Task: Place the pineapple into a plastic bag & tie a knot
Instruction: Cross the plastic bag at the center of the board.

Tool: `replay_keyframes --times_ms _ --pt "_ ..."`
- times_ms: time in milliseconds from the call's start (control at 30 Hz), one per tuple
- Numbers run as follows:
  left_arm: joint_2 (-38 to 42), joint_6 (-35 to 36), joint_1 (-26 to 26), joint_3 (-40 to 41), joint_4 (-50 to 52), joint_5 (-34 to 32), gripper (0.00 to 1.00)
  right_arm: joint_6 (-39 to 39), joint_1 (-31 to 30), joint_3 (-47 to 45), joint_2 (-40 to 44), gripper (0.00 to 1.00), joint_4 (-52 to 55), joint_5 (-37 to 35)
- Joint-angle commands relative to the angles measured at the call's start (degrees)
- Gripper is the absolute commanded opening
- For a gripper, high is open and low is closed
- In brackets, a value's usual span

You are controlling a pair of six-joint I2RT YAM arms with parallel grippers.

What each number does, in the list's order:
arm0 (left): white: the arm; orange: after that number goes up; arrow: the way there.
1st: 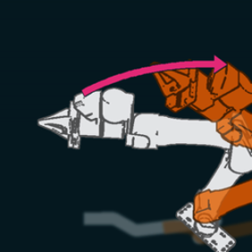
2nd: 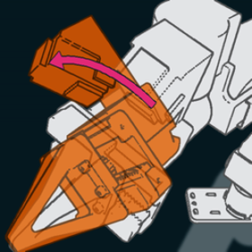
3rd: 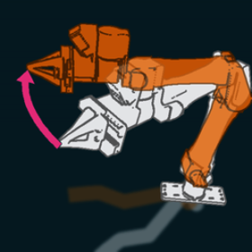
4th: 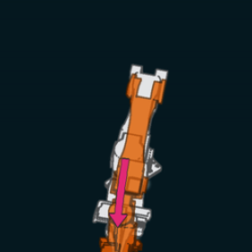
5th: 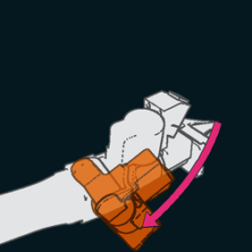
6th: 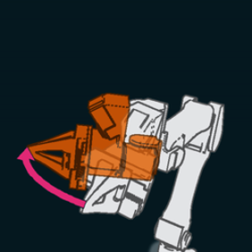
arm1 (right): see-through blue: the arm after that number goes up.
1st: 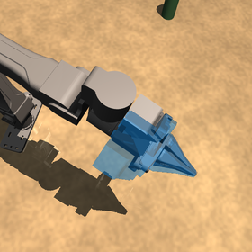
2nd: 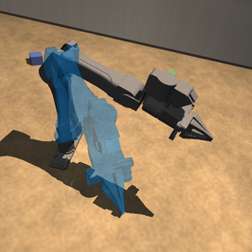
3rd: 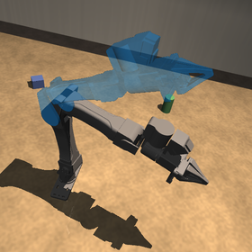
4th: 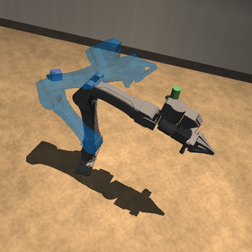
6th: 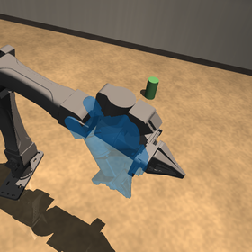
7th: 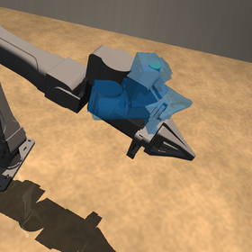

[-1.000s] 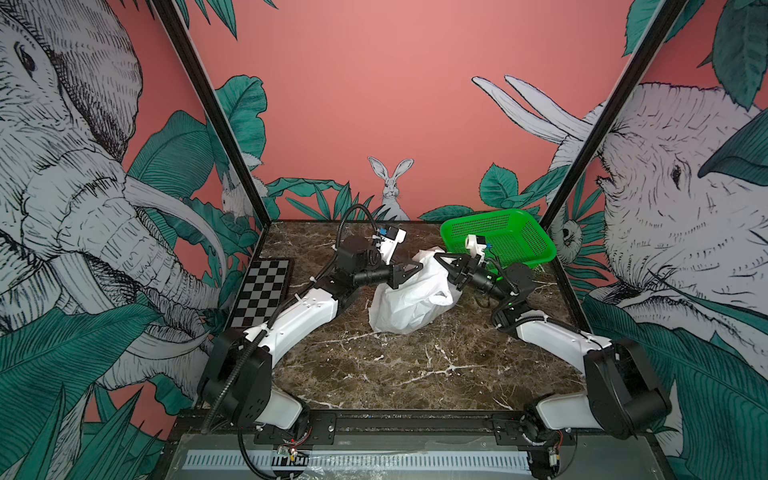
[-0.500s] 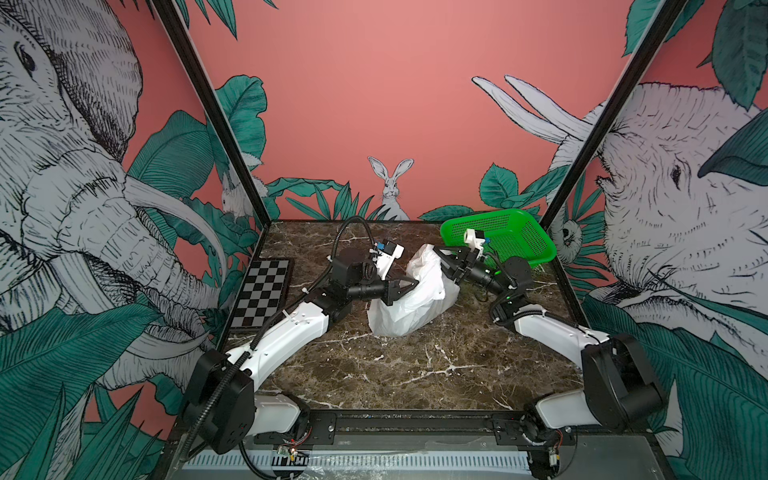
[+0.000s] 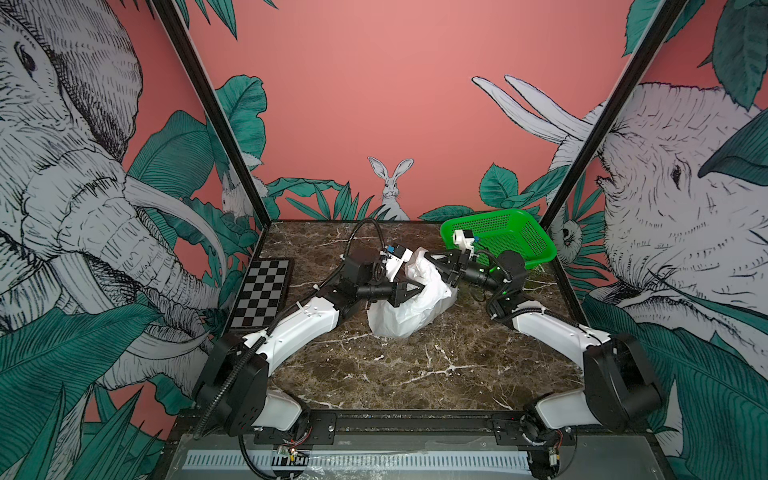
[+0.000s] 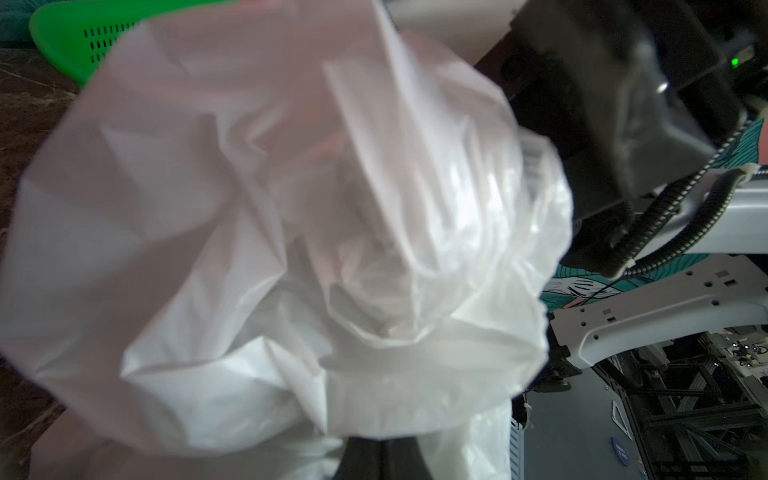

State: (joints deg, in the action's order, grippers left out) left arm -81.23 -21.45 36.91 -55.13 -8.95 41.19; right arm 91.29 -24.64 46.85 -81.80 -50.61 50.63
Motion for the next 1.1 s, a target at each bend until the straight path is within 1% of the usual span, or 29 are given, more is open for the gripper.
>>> replay_keyframes --times_ms 0,67,133,167,200,267,367,467,567,633,700,767,800,833,867,900,967,1067 --pt "-0.71 0.9 0.71 -2.01 0.03 -0.06 0.0 -2.26 -0.53 1.3 -0.37 0.14 1.77 2.14" --pt "-0.9 0.76 0.72 -2.45 0.15 -0.05 0.0 -2.43 -0.52 1.23 -0.92 0.01 1.44 2.19" --pt "-0.17 1.19 0.71 -2.62 1.41 -1.1 0.0 -1.71 -0.57 1.27 -1.58 0.0 -0.64 2.23" --pt "0.65 1.72 0.63 -2.56 2.74 -2.68 0.0 -1.06 -0.46 1.15 -1.89 0.0 -2.19 2.2" --pt "1.58 2.3 0.5 -2.4 3.63 -3.99 0.06 -0.53 -0.4 1.17 -2.05 0.0 -3.56 2.19" --pt "4.2 2.52 -0.43 -1.57 4.96 -6.27 0.21 0.25 -0.22 1.16 -2.27 0.0 -5.48 2.1" --pt "8.83 1.58 -3.24 0.19 6.16 -9.34 0.37 1.26 0.24 0.92 -2.54 0.0 -8.26 2.19" --pt "13.74 0.22 -6.46 1.49 6.59 -11.37 0.5 3.51 1.12 0.29 -2.88 0.0 -12.88 2.52" --pt "16.68 -1.81 -8.68 1.7 5.32 -12.53 0.56 5.75 1.9 -0.33 -3.51 0.0 -17.67 2.93" --pt "16.8 -3.73 -9.2 1.17 3.24 -12.68 0.57 7.4 2.13 -0.53 -4.16 0.0 -21.15 2.98" --pt "15.48 -6.14 -9.29 0.37 0.04 -11.53 0.56 10.25 2.14 -0.26 -5.47 0.0 -26.17 3.12" --pt "13.21 -9.47 -9.23 -0.68 -4.29 -9.22 0.5 13.03 2.14 0.17 -7.07 0.0 -30.01 3.43" --pt "12.19 -10.92 -9.26 -1.08 -6.17 -8.15 0.48 12.8 2.14 0.34 -7.06 0.0 -30.05 3.87" --pt "10.89 -12.55 -9.22 -1.57 -8.43 -7.2 0.43 12.59 2.15 0.46 -7.06 0.0 -30.06 4.15" --pt "9.48 -13.95 -9.14 -2.02 -10.52 -4.56 0.39 12.51 2.15 0.66 -7.06 0.0 -30.05 4.44" --pt "8.4 -15.04 -9.11 -2.38 -12.0 -3.5 0.37 12.6 2.07 0.88 -7.06 0.0 -30.01 4.76" --pt "6.56 -16.78 -8.85 -3.03 -14.66 -2.2 0.34 12.66 2.08 1.21 -7.06 0.0 -30.07 5.34" --pt "5.15 -16.78 -8.05 -3.83 -15.47 -1.81 0.3 12.78 2.08 1.02 -7.06 0.0 -30.0 5.47"
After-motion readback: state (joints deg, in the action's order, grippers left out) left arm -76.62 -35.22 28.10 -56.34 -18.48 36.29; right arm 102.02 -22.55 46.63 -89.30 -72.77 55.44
